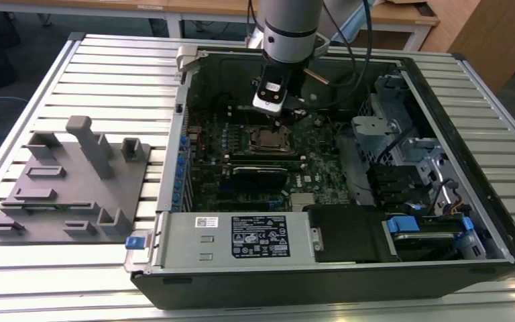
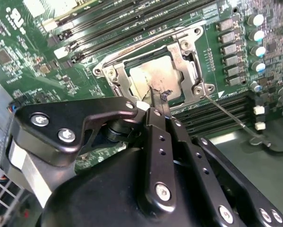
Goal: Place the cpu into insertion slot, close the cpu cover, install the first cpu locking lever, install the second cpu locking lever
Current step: 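Close the cpu cover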
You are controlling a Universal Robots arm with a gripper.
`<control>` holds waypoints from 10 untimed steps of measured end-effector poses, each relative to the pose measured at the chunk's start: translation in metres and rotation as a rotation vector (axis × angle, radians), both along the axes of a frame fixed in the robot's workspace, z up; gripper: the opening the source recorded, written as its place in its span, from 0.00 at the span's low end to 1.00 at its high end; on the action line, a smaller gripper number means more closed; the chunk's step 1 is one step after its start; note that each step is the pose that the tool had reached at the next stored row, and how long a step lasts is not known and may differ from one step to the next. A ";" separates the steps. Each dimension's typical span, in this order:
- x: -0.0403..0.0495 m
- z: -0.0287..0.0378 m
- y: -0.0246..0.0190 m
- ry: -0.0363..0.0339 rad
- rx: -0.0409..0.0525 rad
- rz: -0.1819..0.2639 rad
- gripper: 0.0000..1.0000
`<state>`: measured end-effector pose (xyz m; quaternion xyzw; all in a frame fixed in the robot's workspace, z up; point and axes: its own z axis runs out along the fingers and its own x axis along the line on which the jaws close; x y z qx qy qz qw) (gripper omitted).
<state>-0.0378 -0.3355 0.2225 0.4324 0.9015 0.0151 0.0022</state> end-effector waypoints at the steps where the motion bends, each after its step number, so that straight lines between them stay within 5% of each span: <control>1: 0.0000 0.0000 0.0000 0.0000 0.0000 0.014 0.10; 10: 0.0000 -0.0001 0.0000 0.0001 0.0006 0.134 0.10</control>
